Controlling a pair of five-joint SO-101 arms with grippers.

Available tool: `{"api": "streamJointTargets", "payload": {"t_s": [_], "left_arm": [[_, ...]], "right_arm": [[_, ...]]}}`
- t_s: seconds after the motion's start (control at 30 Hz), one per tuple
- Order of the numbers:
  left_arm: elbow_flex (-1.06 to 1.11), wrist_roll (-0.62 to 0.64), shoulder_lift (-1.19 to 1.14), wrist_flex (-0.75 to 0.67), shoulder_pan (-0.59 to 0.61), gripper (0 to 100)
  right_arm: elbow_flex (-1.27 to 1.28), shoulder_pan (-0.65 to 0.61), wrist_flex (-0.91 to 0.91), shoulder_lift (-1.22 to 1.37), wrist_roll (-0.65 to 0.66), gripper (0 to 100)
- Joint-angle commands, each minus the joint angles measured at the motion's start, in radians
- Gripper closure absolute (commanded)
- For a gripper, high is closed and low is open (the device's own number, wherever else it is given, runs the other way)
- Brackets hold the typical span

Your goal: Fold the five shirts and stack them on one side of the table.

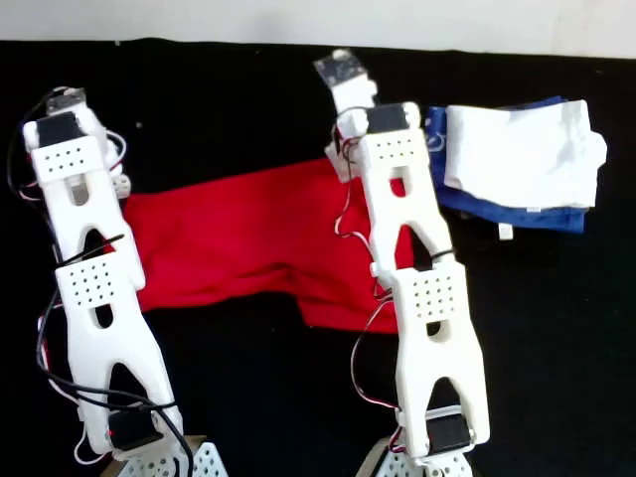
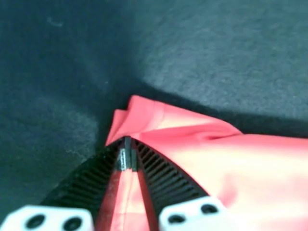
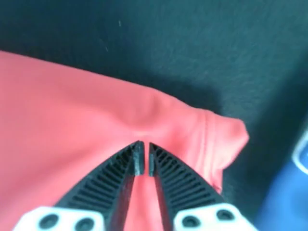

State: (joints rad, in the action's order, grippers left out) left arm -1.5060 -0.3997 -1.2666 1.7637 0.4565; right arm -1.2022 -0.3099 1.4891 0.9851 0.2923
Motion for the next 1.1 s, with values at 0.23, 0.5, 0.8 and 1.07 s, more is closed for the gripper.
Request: {"api": "streamJointTargets", "payload": {"t_s": [0.23, 0.5, 0.8, 1.07], "left_arm": [[0.739, 0.018, 0.633, 0.015, -0.036, 99], [1.532, -0.005, 1.119, -0.324, -0.071, 99], [2.077, -0.005, 1.310, -0.718, -0.065, 99], [2.293, -0.003, 1.368, -0.838, -0.064, 99]], "right_arm": [[-0.409, -0.004, 0.277, -0.015, 0.006, 96.9], [-0.325, -0.012, 0.278, -0.174, 0.005, 96.9], [0.406, -0.048, 0.274, -0.659, -0.074, 96.9], [1.006, -0.102, 0.159, -0.918, -0.074, 96.9]]}}
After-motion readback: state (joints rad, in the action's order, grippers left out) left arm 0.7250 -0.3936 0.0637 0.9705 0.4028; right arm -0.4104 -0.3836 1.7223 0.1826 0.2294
